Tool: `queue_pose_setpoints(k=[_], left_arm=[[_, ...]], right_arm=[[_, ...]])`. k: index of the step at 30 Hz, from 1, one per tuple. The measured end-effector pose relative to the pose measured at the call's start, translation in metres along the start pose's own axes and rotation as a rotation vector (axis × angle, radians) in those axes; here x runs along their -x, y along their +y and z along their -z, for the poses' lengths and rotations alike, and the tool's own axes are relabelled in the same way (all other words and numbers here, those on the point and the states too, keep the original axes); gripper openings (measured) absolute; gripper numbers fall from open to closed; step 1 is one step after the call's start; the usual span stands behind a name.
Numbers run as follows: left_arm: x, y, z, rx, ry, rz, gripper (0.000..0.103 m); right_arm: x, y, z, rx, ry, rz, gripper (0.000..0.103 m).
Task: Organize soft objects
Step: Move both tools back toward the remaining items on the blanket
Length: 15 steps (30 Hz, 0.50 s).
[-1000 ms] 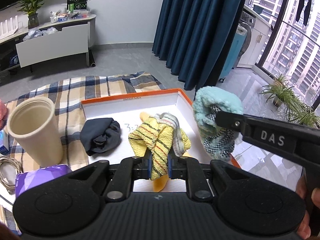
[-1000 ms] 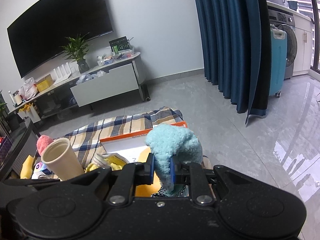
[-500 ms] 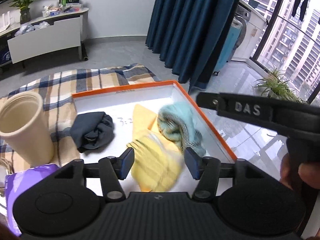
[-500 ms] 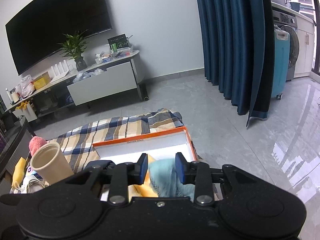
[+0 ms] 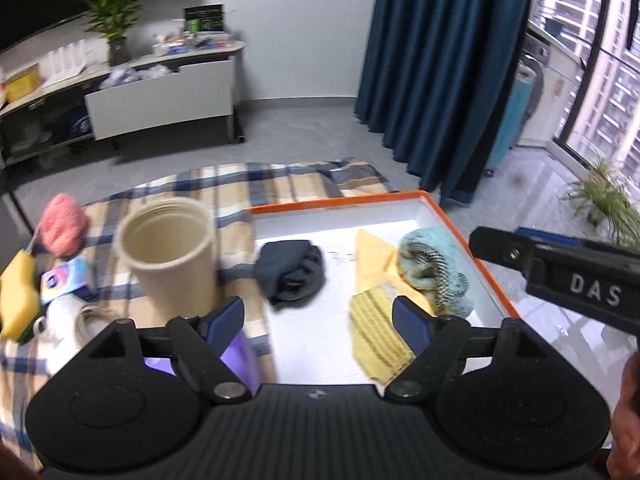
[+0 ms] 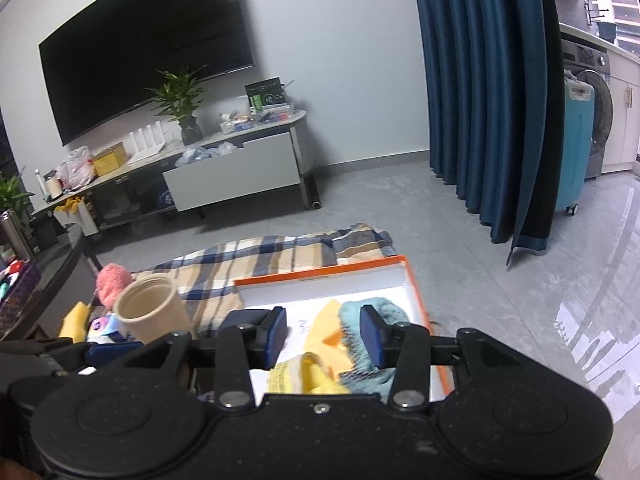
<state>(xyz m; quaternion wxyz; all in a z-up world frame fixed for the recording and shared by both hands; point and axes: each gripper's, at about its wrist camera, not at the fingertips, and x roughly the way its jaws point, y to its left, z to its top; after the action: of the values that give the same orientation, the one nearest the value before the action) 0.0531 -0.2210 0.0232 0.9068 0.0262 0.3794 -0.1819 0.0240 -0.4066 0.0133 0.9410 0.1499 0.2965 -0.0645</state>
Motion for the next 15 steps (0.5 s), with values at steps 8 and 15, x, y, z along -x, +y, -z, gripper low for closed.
queue_pose_setpoints(k=[8, 15], left_arm=[[0.024, 0.034, 0.01, 0.061, -0.022, -0.06, 0.083], [0.037, 0.065, 0.019, 0.116, -0.035, -0.103, 0.083]], right_arm=[[0.007, 0.04, 0.01, 0.05, 0.02, -0.055, 0.054], [0.006, 0.073, 0.016, 0.089, 0.038, -0.102, 0.054]])
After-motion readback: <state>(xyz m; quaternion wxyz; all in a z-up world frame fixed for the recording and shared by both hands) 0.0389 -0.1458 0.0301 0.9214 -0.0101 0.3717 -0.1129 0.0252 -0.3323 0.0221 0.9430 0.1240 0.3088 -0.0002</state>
